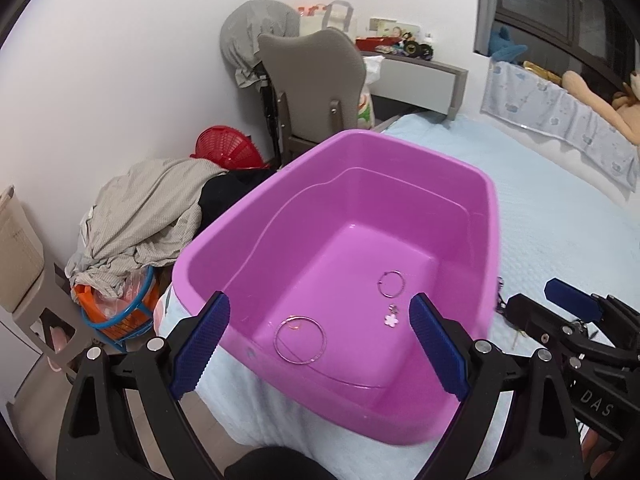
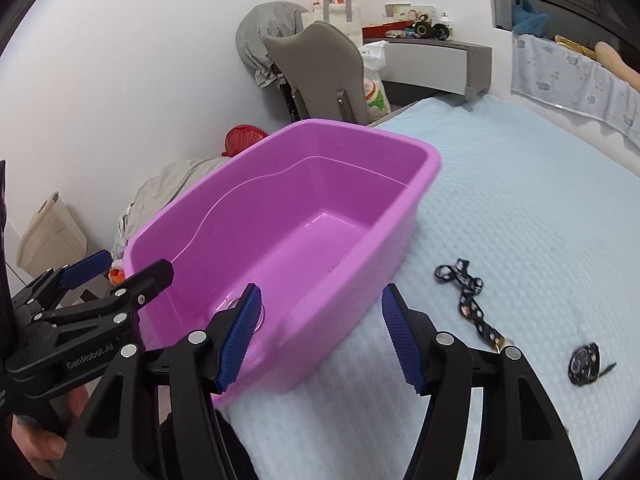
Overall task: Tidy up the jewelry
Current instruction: 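Move both open tools back over the jewelry on the bed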
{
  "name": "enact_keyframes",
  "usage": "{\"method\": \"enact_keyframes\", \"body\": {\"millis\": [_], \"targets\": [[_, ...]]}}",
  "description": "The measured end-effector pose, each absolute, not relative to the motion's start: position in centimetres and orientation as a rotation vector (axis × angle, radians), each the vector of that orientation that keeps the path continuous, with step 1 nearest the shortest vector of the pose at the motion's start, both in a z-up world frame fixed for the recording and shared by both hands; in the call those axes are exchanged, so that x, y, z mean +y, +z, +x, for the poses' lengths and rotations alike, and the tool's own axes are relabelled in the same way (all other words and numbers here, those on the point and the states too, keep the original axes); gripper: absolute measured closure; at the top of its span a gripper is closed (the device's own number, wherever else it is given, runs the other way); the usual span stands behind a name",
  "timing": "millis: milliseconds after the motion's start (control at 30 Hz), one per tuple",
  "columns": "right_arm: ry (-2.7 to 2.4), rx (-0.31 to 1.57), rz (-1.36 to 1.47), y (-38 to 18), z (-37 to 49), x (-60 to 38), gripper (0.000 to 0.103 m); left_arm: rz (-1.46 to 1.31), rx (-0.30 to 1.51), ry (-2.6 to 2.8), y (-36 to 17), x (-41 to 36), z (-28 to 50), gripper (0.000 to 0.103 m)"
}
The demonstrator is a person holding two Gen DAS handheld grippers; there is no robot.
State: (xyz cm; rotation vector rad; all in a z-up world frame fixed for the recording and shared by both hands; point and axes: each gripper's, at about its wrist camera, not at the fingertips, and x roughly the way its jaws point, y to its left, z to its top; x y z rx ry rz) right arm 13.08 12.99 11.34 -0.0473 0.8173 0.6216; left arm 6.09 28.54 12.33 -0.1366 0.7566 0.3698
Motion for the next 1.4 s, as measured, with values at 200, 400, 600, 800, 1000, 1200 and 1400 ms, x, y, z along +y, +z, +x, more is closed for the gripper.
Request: {"method": "enact_keyframes", "body": {"millis": [200,400,600,800,1000,1200,1400], "targets": [[0.587,0.809,0.005,11.0,10.3,9.0,0.041,-0.113,0.750,0.309,12.5,25.1,4.8,0.014],[0.535,0.822,0.064,10.1,8.0,4.0,0.041,-0.087,0.766,0.234,11.9,21.1,4.2,0.014],[0.431,0.836,0.109,8.5,5.6,-2.4,0.041,-0.078,0.774,0.152,10.7,17.0,3.4,0.014],[0.307,0.884,0.131,5.9,2.7,-9.0,0.041,-0.062,0.787,0.081,9.1,12.9,3.2,0.014],[0.202,0.910,0.165,3.8,0.0,-14.6,0.041,-0.035,0.816,0.007,7.3,8.8,3.0,0.014],[0.106,0.916,0.167,1.4,-2.4,-18.4,0.041,-0.017,0.834,-0.053,5.1,5.3,2.6,0.014],[0.071,0.942,0.221,-1.2,-3.1,-20.9,0.041,0.002,0.870,-0.099,2.0,2.2,2.2,0.014]]}}
